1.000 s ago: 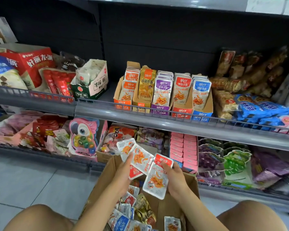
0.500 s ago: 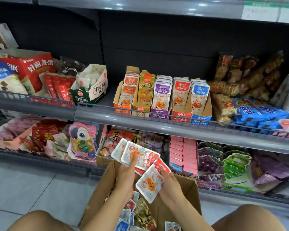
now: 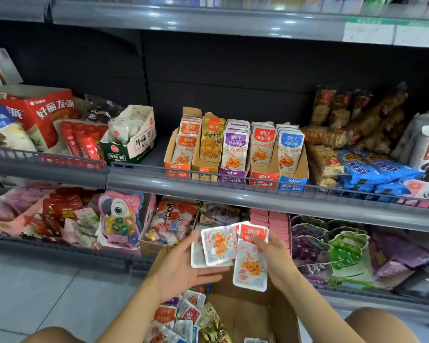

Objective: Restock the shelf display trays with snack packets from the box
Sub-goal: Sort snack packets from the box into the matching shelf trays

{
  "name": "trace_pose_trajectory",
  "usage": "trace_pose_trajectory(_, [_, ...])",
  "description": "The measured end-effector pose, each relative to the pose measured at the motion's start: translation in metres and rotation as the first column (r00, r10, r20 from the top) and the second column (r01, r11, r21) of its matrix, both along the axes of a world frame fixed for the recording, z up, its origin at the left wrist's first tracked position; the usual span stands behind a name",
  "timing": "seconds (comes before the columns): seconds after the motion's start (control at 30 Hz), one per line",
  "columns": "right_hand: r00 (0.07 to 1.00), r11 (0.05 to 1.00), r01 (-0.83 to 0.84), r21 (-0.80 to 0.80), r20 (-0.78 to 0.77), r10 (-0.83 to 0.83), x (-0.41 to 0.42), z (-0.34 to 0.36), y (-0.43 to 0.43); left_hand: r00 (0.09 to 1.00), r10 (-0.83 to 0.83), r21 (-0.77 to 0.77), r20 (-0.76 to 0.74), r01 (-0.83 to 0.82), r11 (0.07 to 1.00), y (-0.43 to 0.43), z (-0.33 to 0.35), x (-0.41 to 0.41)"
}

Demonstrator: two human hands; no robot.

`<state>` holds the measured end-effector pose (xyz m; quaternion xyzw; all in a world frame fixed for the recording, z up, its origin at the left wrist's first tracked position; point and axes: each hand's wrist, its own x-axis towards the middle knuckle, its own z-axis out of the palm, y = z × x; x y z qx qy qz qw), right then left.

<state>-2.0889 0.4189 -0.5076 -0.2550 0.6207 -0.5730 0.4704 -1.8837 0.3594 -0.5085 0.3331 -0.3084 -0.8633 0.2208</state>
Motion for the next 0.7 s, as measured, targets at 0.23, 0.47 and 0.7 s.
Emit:
trace_pose_trajectory(0.23, [0.867, 0.933, -0.36, 0.002, -0.368, 0.336, 0.0, 0.039, -0.003, 0.951, -0.309, 0.061, -0.006, 0.309, 0.949, -0.002, 0.017, -0.001])
trace_pose_trajectory(0.47, [0.984, 0.991, -0.132, -0.03, -0.12, 0.128, -0.003, 0.034, -0.006, 0.95, 0.104, -0.323, 0.295, -0.003, 0.946, 0.0, 0.023, -0.021])
trace_pose_trajectory(0.7, [0.996, 0.996, -0.074, -0.044, -0.05, 0.072, 0.019, 0.028, -0.004, 0.935, 0.287, -0.502, 0.207, -0.15, 0.852, 0.014, 0.027, -0.038])
